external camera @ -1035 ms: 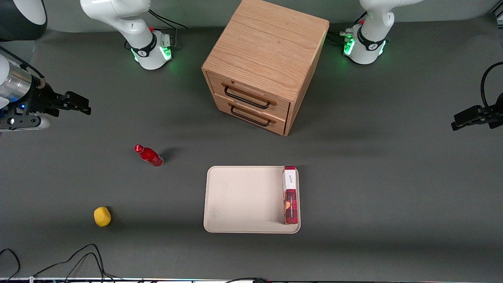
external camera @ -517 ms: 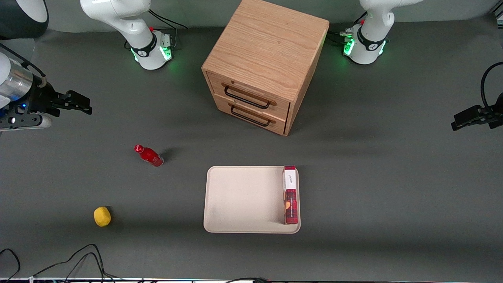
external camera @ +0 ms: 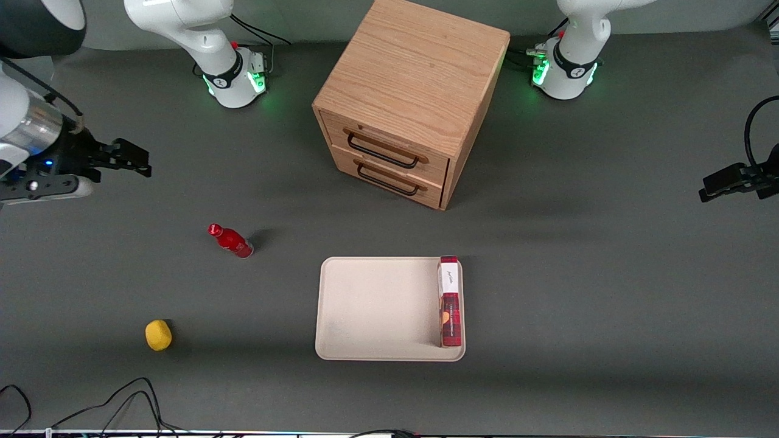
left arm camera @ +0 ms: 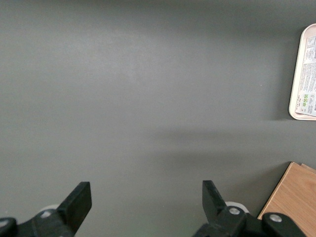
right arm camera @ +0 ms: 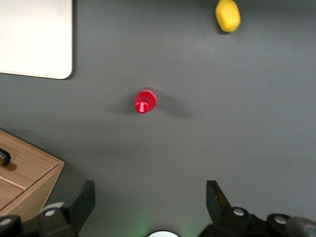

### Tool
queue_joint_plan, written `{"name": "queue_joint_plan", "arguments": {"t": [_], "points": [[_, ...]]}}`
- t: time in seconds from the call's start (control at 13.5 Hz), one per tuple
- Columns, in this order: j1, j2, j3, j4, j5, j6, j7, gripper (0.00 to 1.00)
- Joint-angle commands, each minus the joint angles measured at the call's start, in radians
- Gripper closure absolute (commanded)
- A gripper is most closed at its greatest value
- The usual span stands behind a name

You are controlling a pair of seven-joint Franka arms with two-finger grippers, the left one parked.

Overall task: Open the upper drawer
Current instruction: 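Move the right gripper toward the upper drawer's black handle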

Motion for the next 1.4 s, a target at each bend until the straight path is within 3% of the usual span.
{"name": "queue_joint_plan", "arguments": {"t": [0.0, 0.3, 0.52, 0.89, 1.33], "points": [[0.036, 0.073, 0.012, 0.066, 0.011, 0.001, -0.017, 0.00], [0.040, 0.078, 0.048, 0.063, 0.059, 0.037, -0.089, 0.00], [0.052, 0.079, 0.120, 0.061, 0.059, 0.047, -0.201, 0.00], [0.059, 0.146, 0.277, 0.063, 0.046, 0.066, -0.204, 0.00], [0.188, 0.280, 0.311, 0.124, 0.048, 0.148, -0.192, 0.00]]}}
